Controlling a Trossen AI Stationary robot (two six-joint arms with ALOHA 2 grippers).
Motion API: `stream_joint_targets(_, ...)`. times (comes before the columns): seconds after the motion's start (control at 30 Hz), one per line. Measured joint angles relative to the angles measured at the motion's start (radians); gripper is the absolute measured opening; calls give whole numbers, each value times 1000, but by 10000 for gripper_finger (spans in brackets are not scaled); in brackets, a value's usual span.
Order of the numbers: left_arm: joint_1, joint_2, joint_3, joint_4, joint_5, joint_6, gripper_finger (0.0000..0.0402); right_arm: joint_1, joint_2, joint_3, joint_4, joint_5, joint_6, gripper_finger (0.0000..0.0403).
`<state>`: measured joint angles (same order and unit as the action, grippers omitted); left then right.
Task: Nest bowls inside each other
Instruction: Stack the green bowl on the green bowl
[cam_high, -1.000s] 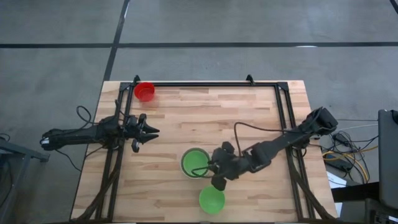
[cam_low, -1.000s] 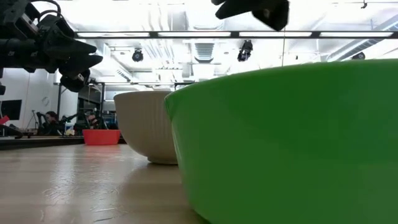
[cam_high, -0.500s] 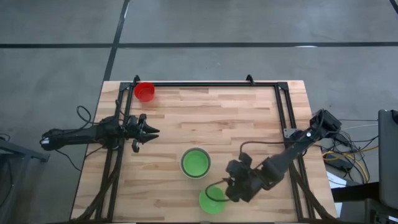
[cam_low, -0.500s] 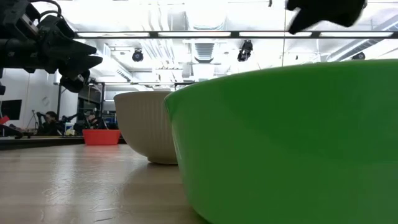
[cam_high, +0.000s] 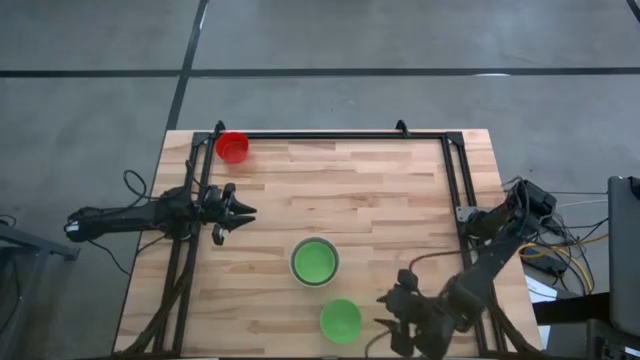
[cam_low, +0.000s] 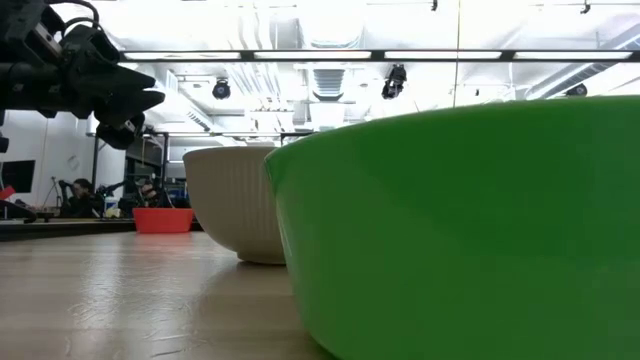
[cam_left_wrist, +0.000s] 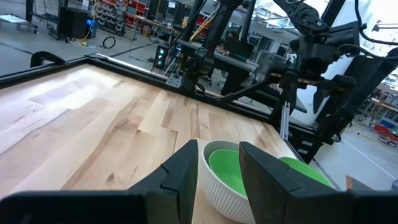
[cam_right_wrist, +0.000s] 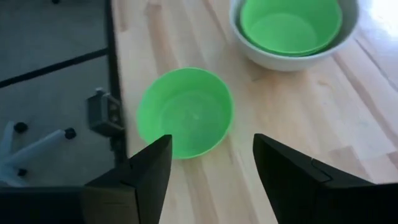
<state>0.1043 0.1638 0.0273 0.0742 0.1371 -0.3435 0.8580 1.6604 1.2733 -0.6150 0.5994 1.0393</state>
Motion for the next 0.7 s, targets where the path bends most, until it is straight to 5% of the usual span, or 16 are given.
stream_joint_targets(0.33, 0, 0, 0, -1, 0, 0, 122, 25, -21, -113, 221, 7, -11, 226)
stream_joint_targets(0.7, 0, 0, 0, -3, 0, 0, 122, -76, -77, -258, 393, -54, 109, 226)
